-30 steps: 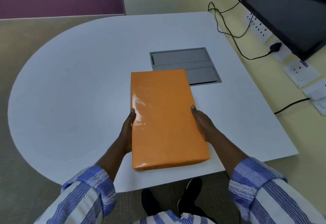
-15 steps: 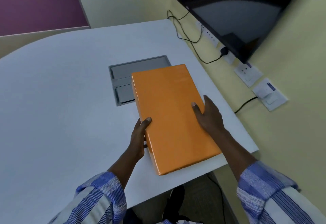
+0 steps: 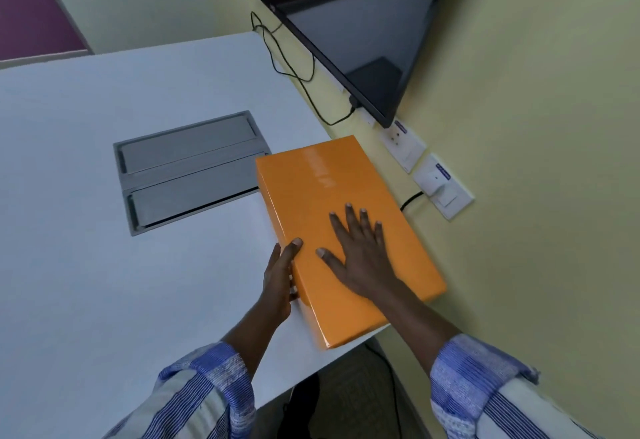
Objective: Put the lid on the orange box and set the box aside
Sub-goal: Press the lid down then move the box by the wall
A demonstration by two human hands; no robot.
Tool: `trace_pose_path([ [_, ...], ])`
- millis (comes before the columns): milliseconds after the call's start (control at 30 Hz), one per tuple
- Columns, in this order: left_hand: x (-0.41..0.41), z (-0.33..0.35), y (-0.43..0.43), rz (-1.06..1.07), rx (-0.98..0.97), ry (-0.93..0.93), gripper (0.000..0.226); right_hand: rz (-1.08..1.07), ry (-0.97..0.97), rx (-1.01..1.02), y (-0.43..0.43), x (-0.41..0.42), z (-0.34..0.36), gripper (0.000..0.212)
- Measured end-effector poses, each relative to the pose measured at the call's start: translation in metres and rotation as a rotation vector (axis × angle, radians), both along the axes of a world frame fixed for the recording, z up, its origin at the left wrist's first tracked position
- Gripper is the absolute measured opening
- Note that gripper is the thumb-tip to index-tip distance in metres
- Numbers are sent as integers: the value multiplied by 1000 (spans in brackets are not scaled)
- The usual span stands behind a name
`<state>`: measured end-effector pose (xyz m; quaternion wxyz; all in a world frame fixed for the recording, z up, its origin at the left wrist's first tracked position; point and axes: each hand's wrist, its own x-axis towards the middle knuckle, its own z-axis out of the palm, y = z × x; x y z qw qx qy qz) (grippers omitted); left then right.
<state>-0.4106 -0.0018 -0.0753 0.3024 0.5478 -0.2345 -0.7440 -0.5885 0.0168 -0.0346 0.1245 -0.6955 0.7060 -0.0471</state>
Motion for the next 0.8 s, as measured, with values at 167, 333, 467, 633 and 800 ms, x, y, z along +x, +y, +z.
trace_pose_path([
  [167,-24,-1,-1,-9,22,-13,88,-12,16,-6,-6,-21,-5,83],
  [333,-40,-2,0,-21,38,-18,83,-20,8,-36,-4,-34,-10,83],
  [467,-48,-1,2,-63,33,-30,79,-7,15,-45,-3,-40,-14,82],
  [633,-49,-6,2,-137,-23,-56,72,-6,53,-37,-2,-40,-16,82],
  [800,-40,3,-2,-226,-74,-86,72,-6,58,-1,-3,-39,-11,83],
])
